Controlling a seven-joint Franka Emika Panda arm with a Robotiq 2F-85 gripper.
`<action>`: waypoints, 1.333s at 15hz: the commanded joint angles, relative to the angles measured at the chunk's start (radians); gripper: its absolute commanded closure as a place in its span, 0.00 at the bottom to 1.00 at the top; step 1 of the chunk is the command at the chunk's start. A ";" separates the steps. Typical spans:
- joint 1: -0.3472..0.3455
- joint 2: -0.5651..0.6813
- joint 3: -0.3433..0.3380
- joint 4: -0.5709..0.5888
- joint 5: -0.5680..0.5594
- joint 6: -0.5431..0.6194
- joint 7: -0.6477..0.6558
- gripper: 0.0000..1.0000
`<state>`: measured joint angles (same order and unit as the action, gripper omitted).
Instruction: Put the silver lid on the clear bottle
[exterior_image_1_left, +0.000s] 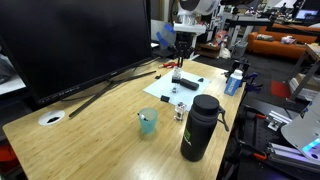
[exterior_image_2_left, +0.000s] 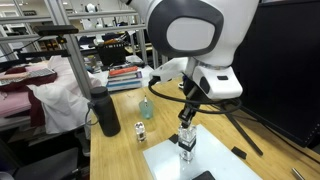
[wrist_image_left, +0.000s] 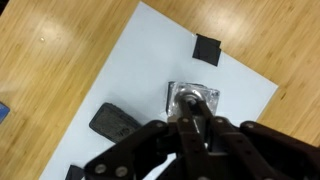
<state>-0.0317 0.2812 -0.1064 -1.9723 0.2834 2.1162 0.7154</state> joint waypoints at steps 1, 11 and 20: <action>-0.002 0.012 0.004 0.022 -0.008 -0.023 -0.001 0.97; -0.001 0.039 0.002 0.041 -0.016 0.007 -0.002 0.97; -0.005 0.064 -0.003 0.057 -0.013 -0.004 -0.002 0.97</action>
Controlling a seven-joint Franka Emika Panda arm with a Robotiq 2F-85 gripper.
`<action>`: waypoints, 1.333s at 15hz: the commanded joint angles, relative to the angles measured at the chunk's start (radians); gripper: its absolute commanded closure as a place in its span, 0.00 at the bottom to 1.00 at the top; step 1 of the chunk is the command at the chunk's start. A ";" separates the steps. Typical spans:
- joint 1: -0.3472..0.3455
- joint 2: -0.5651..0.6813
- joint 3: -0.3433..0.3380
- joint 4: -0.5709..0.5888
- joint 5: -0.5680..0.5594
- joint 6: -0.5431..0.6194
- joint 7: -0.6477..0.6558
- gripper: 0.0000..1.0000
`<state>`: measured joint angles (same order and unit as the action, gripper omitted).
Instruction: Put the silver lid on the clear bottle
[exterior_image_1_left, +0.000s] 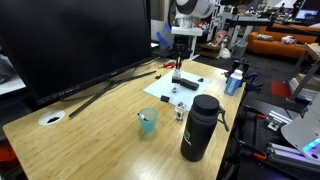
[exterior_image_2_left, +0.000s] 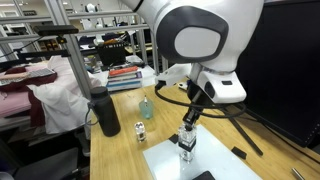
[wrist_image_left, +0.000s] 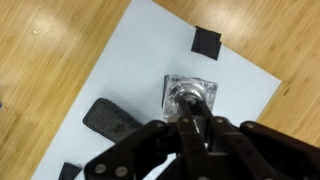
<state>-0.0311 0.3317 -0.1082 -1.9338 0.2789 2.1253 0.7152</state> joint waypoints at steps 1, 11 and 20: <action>-0.006 0.015 -0.003 0.018 -0.010 -0.012 0.000 0.97; -0.016 0.019 0.004 0.025 0.013 -0.036 -0.031 0.27; -0.023 -0.044 0.002 0.016 0.015 -0.057 -0.067 0.00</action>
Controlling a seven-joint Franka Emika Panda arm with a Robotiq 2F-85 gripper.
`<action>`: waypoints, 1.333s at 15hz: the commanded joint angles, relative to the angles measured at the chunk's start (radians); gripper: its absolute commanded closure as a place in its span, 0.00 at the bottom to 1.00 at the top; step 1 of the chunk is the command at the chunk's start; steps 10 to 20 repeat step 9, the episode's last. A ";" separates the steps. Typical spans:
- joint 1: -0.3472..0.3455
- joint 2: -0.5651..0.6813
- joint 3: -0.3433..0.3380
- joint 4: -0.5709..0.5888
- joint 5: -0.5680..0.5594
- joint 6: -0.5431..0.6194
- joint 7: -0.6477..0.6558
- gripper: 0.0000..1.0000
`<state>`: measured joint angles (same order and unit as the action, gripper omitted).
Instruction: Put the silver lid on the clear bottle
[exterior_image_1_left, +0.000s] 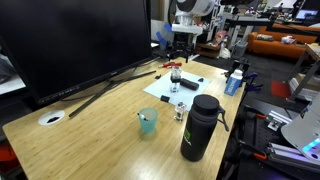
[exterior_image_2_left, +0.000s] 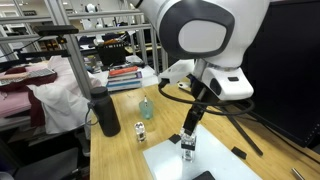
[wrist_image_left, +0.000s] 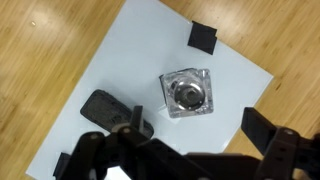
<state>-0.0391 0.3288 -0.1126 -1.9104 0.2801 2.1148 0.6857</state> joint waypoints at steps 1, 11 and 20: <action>-0.004 -0.010 0.002 0.002 -0.001 -0.010 -0.005 0.00; -0.002 -0.005 0.002 0.001 -0.001 -0.011 -0.004 0.00; -0.002 -0.005 0.002 0.001 -0.001 -0.011 -0.004 0.00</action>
